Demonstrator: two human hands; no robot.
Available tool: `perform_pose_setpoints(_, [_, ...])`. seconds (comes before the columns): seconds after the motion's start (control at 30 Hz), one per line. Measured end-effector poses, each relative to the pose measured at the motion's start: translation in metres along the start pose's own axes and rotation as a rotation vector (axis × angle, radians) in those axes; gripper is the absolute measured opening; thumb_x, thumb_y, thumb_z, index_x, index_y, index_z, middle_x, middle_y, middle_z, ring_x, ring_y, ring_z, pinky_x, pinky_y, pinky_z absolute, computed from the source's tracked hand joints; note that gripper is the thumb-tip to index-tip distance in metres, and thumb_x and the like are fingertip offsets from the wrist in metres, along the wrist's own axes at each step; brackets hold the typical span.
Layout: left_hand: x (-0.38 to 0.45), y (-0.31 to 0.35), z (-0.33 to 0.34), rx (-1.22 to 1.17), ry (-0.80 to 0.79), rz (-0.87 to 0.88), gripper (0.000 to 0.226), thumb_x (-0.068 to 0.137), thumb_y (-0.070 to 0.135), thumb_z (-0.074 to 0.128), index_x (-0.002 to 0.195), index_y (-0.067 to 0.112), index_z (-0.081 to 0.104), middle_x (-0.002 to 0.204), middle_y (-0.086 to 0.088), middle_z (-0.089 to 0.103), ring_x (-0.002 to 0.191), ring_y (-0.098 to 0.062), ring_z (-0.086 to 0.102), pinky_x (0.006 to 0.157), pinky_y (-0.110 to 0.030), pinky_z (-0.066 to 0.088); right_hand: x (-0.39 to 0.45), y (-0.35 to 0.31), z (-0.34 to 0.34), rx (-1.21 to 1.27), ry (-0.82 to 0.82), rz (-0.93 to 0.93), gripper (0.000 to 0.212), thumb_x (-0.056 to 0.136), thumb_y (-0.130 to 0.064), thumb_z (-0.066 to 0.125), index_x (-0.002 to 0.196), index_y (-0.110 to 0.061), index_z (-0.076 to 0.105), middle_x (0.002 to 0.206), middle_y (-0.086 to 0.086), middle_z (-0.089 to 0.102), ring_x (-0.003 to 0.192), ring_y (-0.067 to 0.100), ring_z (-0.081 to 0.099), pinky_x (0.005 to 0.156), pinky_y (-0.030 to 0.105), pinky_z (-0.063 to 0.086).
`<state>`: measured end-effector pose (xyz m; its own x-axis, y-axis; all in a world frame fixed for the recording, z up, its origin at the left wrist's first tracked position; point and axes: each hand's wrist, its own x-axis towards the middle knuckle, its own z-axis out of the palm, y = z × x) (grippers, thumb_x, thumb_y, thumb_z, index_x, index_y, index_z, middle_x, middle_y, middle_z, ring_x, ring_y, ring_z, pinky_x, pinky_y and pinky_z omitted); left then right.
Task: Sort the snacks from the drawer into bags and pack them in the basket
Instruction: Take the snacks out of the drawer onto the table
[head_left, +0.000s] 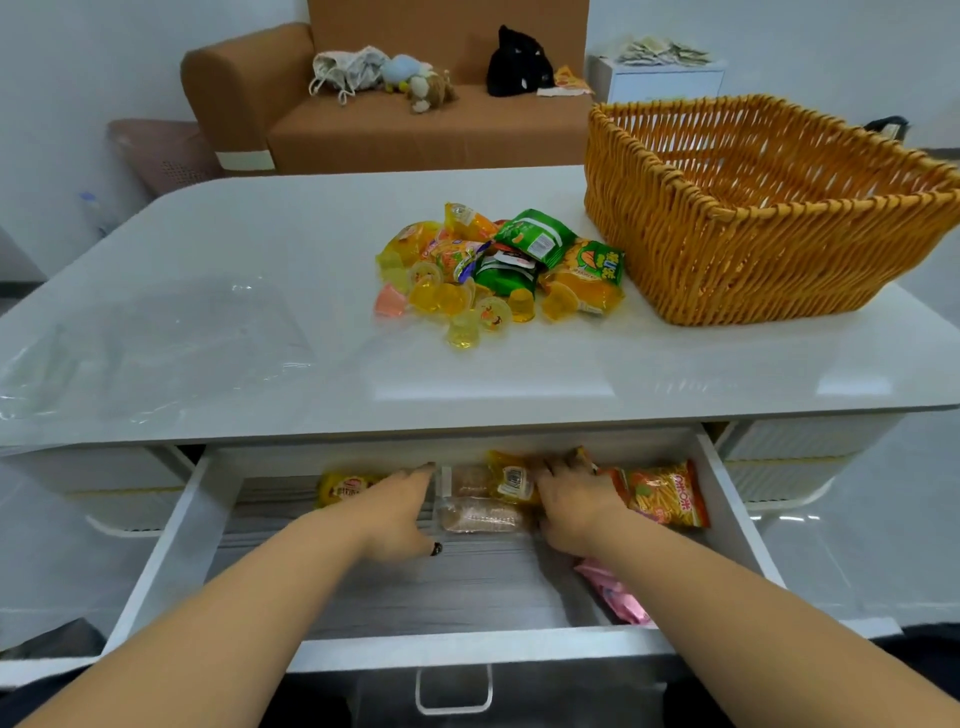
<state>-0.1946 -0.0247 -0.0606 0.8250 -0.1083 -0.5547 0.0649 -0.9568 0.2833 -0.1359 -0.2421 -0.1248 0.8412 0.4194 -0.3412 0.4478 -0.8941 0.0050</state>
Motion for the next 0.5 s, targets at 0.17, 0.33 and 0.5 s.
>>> perform_pose_setpoints(0.17, [0.037, 0.015, 0.011, 0.109, 0.03, 0.003, 0.111, 0.088, 0.028, 0.069, 0.153, 0.015, -0.02, 0.162, -0.013, 0.014, 0.132, -0.028, 0.046, 0.107, -0.032, 0.041, 0.013, 0.016, -0.011, -0.073, 0.014, -0.081, 0.045, 0.091, -0.036, 0.054, 0.131, -0.015, 0.048, 0.128, 0.008, 0.057, 0.111, 0.029, 0.057, 0.09, 0.04, 0.051])
perform_pose_setpoints(0.33, [0.055, 0.021, 0.039, 0.239, 0.121, 0.004, 0.097, 0.086, 0.038, 0.069, 0.152, 0.01, 0.003, 0.152, -0.016, 0.032, 0.135, -0.033, 0.039, 0.112, -0.039, 0.032, -0.006, 0.02, -0.054, -0.126, -0.07, -0.183, 0.039, 0.089, -0.033, 0.059, 0.123, -0.016, 0.054, 0.115, 0.006, 0.06, 0.101, 0.025, 0.059, 0.078, 0.035, 0.05])
perform_pose_setpoints(0.5, [0.06, 0.031, 0.054, 0.326, 0.224, -0.016, 0.089, 0.076, 0.058, 0.069, 0.146, 0.02, 0.028, 0.146, -0.006, 0.04, 0.134, -0.029, 0.034, 0.108, -0.042, 0.032, -0.065, 0.022, -0.123, 0.257, -0.056, -0.257, 0.023, 0.087, -0.038, 0.064, 0.098, -0.02, 0.054, 0.088, -0.003, 0.055, 0.077, 0.013, 0.05, 0.063, 0.027, 0.04])
